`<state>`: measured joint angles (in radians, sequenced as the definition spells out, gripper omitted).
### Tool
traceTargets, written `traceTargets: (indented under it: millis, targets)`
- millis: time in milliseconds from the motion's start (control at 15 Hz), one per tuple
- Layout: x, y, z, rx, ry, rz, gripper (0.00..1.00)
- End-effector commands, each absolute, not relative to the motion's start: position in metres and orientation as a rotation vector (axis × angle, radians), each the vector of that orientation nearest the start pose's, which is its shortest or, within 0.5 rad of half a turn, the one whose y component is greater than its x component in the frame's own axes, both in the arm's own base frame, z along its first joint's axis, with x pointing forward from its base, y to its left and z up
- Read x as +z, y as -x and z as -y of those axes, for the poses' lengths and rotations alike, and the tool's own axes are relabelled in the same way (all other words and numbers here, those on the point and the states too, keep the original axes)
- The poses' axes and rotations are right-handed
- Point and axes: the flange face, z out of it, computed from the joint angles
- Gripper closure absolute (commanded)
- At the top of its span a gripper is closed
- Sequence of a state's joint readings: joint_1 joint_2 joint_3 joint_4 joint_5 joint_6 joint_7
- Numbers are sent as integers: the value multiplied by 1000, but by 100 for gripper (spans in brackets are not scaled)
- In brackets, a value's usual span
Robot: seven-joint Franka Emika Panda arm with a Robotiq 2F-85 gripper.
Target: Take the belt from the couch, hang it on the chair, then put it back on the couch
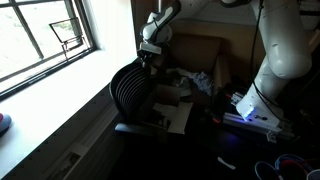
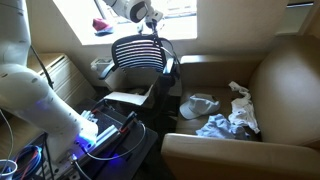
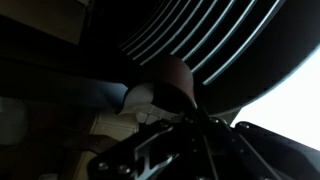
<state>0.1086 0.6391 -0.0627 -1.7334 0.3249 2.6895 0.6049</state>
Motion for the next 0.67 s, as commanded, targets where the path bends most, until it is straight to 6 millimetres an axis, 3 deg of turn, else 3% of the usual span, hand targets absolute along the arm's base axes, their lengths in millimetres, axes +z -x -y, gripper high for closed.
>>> traceTargets:
  millis: [0,200,400,533,600]
  targets:
    - [245,-697,-27,-367,2640,-1132,99]
    - [314,-725,20,-490,2398,-1256,99]
    - [391,-738,41,-575,2208,-1320,99]
    - [436,-736,35,-619,2081,-1323,99]
    - [452,-733,23,-623,2025,-1307,99]
